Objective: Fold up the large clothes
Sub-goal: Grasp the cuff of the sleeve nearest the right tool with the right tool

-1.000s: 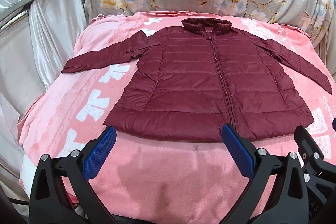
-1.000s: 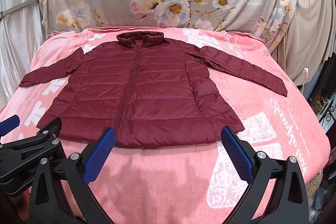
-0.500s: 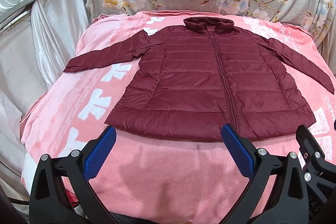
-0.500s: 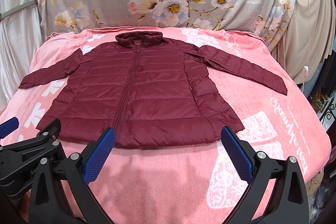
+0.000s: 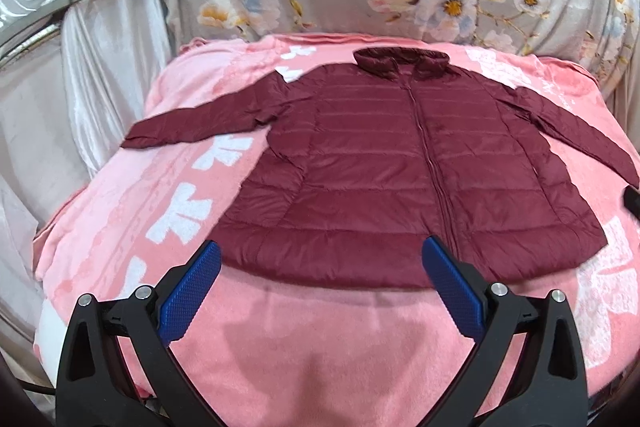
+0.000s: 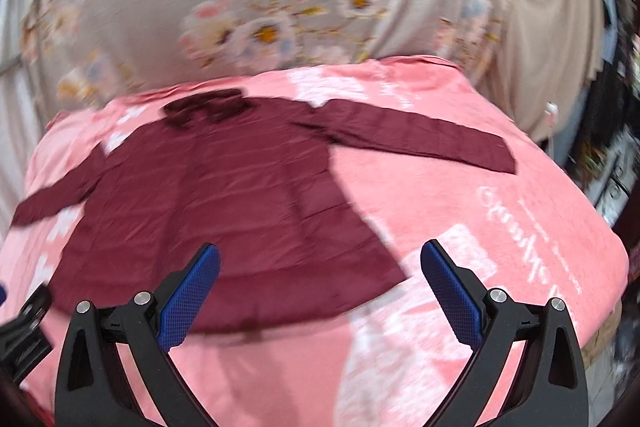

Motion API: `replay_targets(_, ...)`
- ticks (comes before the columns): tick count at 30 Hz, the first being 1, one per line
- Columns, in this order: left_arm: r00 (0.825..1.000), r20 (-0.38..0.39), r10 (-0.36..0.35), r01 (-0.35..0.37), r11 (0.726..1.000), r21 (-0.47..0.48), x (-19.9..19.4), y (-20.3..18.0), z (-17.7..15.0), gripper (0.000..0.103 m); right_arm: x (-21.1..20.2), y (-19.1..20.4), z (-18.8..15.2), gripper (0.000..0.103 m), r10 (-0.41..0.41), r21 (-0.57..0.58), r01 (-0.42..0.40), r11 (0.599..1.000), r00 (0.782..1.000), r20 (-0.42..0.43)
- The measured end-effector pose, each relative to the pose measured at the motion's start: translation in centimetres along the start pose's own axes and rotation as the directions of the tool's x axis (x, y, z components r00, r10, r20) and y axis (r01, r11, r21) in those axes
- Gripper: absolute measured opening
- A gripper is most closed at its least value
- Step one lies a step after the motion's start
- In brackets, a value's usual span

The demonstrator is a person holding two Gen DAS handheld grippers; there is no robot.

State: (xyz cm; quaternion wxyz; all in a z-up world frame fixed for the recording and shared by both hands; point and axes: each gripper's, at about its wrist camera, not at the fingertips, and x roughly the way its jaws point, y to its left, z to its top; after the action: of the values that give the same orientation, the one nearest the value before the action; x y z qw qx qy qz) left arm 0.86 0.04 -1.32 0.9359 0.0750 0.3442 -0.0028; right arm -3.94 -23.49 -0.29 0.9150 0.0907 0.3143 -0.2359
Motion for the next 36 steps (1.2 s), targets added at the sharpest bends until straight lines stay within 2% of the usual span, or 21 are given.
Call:
replay_targets(3, 1.0, -0.013, 0.022, -0.021, 0.999, 0.031, 0.4, -0.5, 0.3, 0.098, 1.1, -2.6, 1.0, 0.098, -0.031, 0.043, 0.03, 0.999, 0.999, 0.016)
replay_targets(6, 0.998, -0.06, -0.015, 0.019, 0.998, 0.06, 1.4, -1.4, 1.0, 0.098, 2.9, -4.7, 2.1, 0.098, -0.042, 0.072, 0.04, 0.997, 0.999, 0.028)
replay_targets(14, 0.997, -0.013, -0.079, 0.079, 0.995, 0.053, 2.5, -2.5, 3.9, 0.098, 10.3, -13.4, 5.8, 0.098, -0.089, 0.274, 0.073, 0.959, 0.995, 0.046)
replay_targets(19, 0.998, 0.029, -0.06, 0.058, 0.996, 0.068, 3.7, -3.4, 5.3, 0.098, 15.7, -18.0, 7.7, 0.098, -0.153, 0.352, 0.134, 0.926, 0.988, 0.025)
replay_targets(29, 0.996, -0.089, -0.007, 0.016, 0.995, 0.101, 8.4, -5.0, 6.0, 0.098, 24.3, -23.8, 8.6, 0.098, -0.197, 0.444, 0.207, 0.872, 0.978, -0.068)
replay_targets(31, 0.995, -0.102, 0.01, 0.0, 0.995, 0.103, 9.3, -4.9, 6.0, 0.098, 25.3, -24.7, 8.5, 0.094, -0.193, 0.47, 0.209, 0.858, 0.978, -0.082)
replay_targets(36, 0.992, -0.12, 0.036, -0.024, 0.995, 0.097, 10.7, -4.3, 5.8, 0.098, 28.3, -27.4, 7.8, 0.069, -0.117, 0.592, 0.169, 0.788, 0.985, -0.126)
